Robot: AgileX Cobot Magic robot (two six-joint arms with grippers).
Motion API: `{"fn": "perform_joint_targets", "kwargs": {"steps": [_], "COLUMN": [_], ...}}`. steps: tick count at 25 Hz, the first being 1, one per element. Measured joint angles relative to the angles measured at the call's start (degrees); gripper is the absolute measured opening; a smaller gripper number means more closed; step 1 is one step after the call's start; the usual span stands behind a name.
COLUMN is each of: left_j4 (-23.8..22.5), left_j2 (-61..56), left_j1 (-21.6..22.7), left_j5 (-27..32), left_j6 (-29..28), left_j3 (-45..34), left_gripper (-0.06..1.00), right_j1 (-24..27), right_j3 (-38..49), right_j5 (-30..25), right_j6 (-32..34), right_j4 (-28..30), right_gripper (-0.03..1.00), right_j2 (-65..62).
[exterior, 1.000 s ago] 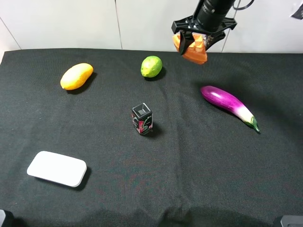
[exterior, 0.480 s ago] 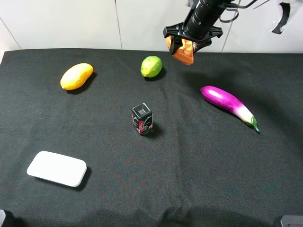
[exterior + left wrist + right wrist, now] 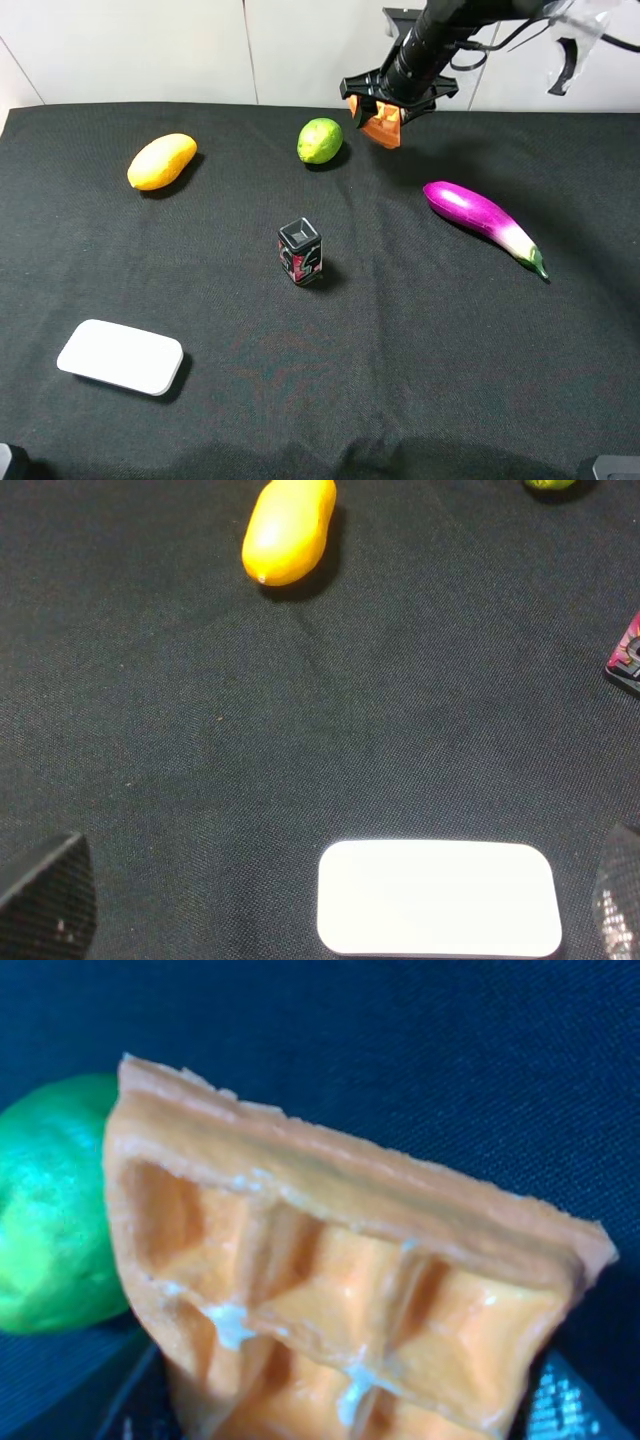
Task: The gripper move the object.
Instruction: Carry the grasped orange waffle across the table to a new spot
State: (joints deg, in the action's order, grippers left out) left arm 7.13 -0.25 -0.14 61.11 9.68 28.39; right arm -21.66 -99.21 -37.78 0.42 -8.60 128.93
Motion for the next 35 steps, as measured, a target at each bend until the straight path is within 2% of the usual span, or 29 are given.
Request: {"fn": "perform_joint_targets", "kwargs": {"steps": [10, 19, 31, 35], "left_j4": [0.00, 0.00, 0.00, 0.00], "left_j2": [0.00, 0.00, 0.00, 0.00], "left_j1": [0.00, 0.00, 0.00, 0.00], "left_j5": [0.00, 0.00, 0.00, 0.00], "left_j6": [0.00, 0.00, 0.00, 0.00], "left_j3": [0.00, 0.00, 0.00, 0.00], "left_gripper": [1.00, 1.00, 1.00, 1.00], "right_j1": [0.42, 0.42, 0.42, 0.42], "right_j3": [0.00, 0.00, 0.00, 0.00], "right_j5": [4.50, 4.84, 4.33, 4.02], "right_j6": [0.98, 1.62, 1.68, 1.68], "right_j4": [2.70, 6.54, 6.74, 6.74], "right_gripper": [0.47, 0.47, 0.47, 0.60], "right_j2": [3.51, 4.04, 4.28, 4.28]}}
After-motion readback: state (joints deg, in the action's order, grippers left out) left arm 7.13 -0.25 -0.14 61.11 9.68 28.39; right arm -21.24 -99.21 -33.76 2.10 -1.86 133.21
